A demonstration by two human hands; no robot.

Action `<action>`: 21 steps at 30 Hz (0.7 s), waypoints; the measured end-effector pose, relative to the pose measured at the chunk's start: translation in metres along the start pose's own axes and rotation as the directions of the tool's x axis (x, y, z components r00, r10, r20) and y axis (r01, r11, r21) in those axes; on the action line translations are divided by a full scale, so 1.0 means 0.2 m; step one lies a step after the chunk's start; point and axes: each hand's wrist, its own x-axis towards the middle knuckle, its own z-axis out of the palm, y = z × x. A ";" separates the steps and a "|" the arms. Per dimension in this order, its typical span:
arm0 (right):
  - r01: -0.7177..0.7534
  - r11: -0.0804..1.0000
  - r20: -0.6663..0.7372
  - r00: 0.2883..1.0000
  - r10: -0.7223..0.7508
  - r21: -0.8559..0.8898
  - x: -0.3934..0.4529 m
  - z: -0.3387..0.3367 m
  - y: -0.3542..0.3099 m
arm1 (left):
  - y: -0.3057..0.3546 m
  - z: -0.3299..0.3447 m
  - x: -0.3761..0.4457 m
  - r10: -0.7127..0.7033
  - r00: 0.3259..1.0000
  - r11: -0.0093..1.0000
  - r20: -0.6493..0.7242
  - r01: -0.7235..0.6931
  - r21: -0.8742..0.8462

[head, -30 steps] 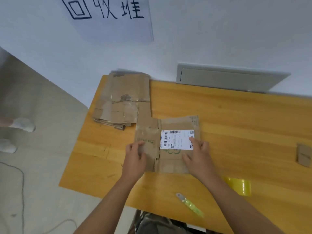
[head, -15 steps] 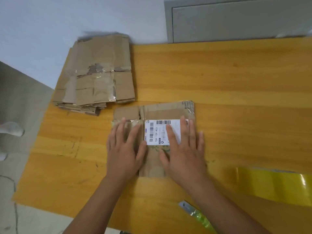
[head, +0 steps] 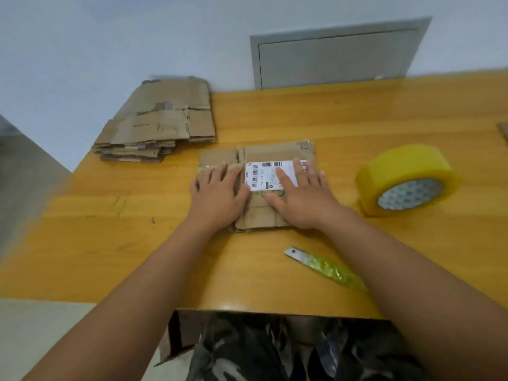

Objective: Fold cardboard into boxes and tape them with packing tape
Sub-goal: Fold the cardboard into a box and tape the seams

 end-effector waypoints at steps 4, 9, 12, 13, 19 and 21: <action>-0.001 0.999 -0.072 0.997 -0.001 -0.039 -0.04 0.02 0.00 | 0.02 -0.01 -0.04 0.004 1.000 1.000 0.011 -0.004 0.002; -0.018 0.998 -0.097 0.995 0.011 -0.067 -0.07 0.03 -0.01 | 0.03 -0.04 -0.08 0.016 0.999 1.000 0.039 -0.015 -0.006; -0.026 0.997 -0.091 0.996 0.020 -0.066 -0.06 0.03 -0.02 | 0.04 -0.06 -0.08 0.015 0.999 1.000 0.052 -0.015 -0.012; -0.023 0.998 -0.084 0.996 0.019 -0.055 -0.05 0.02 -0.02 | 0.04 -0.06 -0.08 0.017 0.998 1.000 0.055 -0.016 -0.022; -0.079 0.995 -0.176 0.980 0.090 0.065 -0.03 -0.06 -0.01 | -0.05 -0.13 -0.05 -0.074 0.997 0.962 -0.012 0.068 -0.263; -0.172 0.974 -0.167 0.966 0.196 0.147 -0.01 -0.08 -0.04 | -0.06 -0.16 -0.05 -0.170 0.985 0.940 0.040 0.174 -0.293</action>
